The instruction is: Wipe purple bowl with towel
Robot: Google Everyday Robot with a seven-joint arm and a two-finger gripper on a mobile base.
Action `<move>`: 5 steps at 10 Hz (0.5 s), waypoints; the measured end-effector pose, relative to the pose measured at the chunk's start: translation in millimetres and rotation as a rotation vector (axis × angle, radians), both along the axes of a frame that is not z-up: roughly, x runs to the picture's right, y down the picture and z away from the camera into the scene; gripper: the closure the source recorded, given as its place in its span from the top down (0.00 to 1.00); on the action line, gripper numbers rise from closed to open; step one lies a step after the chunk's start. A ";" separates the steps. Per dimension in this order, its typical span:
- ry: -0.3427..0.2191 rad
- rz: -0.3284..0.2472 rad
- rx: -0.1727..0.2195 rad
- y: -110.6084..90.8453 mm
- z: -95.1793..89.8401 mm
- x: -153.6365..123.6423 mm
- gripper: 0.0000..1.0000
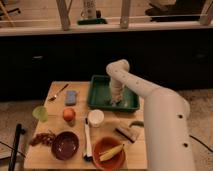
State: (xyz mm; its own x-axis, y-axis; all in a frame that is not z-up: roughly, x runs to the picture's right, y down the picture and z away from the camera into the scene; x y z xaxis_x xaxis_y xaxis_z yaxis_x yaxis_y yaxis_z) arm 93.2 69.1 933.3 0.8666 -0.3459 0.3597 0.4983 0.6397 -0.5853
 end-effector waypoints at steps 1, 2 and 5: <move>-0.011 0.010 0.022 -12.8 -11.2 7.5 0.00; -0.017 0.020 0.036 -19.7 -17.7 14.2 0.00; -0.045 0.039 0.076 -35.8 -34.8 20.9 0.00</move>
